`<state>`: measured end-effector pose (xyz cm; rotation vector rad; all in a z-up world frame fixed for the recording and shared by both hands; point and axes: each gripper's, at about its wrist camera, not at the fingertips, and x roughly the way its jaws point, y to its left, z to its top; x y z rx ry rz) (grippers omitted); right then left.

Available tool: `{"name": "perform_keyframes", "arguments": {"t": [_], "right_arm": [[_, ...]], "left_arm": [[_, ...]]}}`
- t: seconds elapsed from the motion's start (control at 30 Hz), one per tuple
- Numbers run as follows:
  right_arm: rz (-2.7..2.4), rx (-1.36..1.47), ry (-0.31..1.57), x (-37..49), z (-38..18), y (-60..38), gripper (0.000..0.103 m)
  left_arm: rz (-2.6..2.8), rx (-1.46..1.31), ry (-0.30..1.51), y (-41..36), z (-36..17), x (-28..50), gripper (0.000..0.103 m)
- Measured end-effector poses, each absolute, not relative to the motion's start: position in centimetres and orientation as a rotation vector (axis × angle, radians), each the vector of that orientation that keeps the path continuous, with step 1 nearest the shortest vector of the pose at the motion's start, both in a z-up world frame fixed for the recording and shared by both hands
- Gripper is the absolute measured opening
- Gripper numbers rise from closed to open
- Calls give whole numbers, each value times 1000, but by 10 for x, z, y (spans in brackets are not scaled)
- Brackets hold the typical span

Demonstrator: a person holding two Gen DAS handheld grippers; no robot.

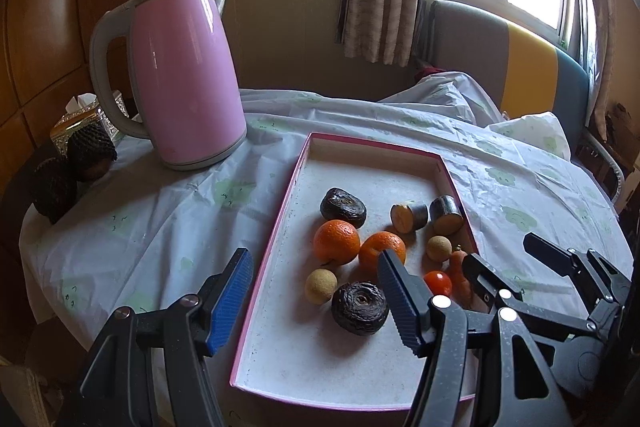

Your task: Organize fruits

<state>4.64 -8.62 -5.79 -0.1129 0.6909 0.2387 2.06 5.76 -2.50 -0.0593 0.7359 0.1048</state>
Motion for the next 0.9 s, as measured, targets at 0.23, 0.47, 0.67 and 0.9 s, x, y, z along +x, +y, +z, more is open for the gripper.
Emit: {"name": "perform_keyframes", "arguments": {"t": [0.23, 0.47, 0.67, 0.9], "right_arm": [[210, -117, 660, 31, -56, -92, 77], [214, -112, 652, 27, -54, -92, 78], [222, -115, 646, 25, -52, -89, 78], [222, -120, 645, 25, -52, -87, 78]], "left_arm": [[152, -41, 683, 54, -16, 14, 71], [240, -8, 639, 53, -11, 10, 72], [239, -24, 657, 55, -13, 10, 72], [234, -35, 667, 55, -15, 10, 72]]}}
